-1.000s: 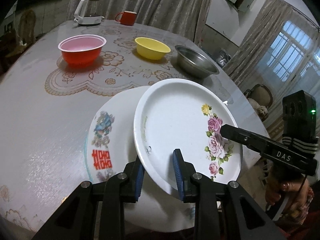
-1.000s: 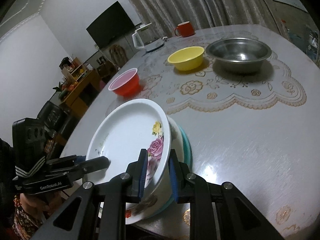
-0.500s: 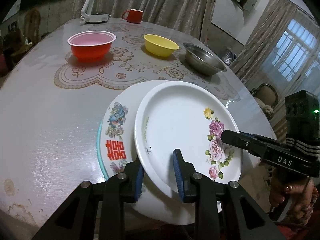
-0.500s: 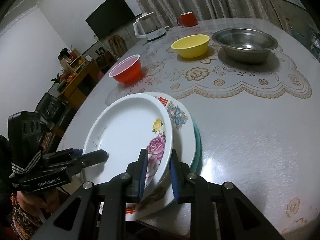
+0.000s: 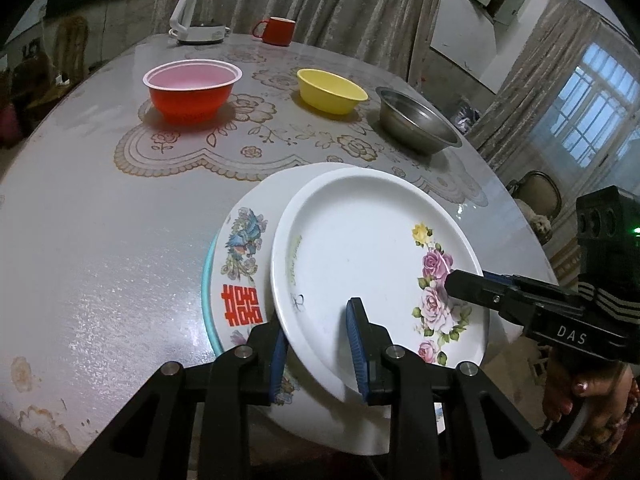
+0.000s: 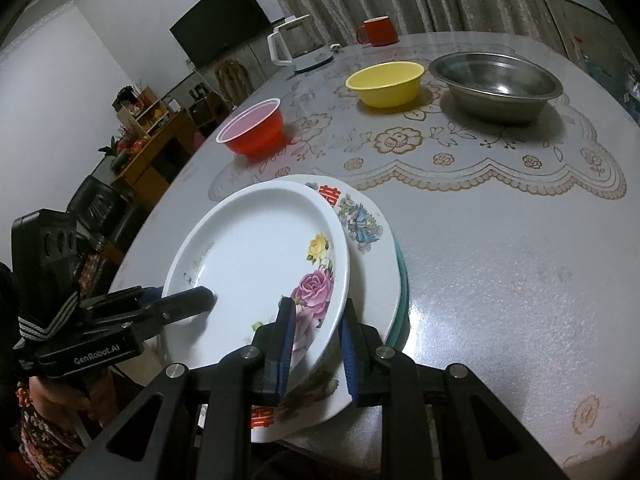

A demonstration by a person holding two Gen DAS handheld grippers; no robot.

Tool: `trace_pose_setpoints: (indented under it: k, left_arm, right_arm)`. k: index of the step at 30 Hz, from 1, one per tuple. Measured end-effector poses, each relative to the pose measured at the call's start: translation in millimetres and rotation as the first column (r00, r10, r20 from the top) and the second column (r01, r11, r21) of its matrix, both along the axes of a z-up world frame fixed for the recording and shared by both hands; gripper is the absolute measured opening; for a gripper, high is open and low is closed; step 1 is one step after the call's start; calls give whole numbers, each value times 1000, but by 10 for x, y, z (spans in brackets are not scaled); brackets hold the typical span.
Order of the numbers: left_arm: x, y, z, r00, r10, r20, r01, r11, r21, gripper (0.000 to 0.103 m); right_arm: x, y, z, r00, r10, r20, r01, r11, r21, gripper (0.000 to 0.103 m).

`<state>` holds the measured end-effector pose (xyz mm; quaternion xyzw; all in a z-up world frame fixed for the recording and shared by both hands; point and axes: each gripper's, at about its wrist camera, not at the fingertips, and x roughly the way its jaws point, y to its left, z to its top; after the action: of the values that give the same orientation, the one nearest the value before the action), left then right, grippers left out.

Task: Organize plates and bowls
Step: 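Lower the rose-printed plate onto the plate stack with both grippers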

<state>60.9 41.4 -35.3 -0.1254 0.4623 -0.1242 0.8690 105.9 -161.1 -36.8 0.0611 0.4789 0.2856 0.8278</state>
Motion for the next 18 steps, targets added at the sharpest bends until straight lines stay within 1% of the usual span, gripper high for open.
trace_pose_setpoints:
  k: [5, 9, 10, 13, 15, 18]
  left_arm:
    - [24, 10, 10, 1000, 1, -22, -1, 1000, -2, 28]
    - [72, 13, 24, 998, -11, -58, 10, 1000, -4, 29]
    - [92, 11, 29, 997, -19, -73, 19, 1000, -6, 31]
    - [134, -38, 53, 994, -56, -99, 58, 998, 22, 35]
    - [141, -76, 62, 991, -76, -107, 82, 996, 46, 38]
    - [155, -89, 62, 989, -84, -120, 91, 994, 55, 38]
  right_arm:
    - [57, 44, 20, 999, 17, -31, -18, 999, -35, 22]
    - [90, 117, 46, 998, 54, -35, -57, 993, -102, 22]
    - [106, 139, 54, 997, 63, -41, -68, 991, -120, 22]
    - [145, 190, 79, 995, 86, -52, -94, 981, -169, 23]
    - [150, 219, 97, 994, 100, -51, -108, 974, -198, 27]
    - [151, 252, 108, 993, 110, -47, -118, 966, -229, 28]
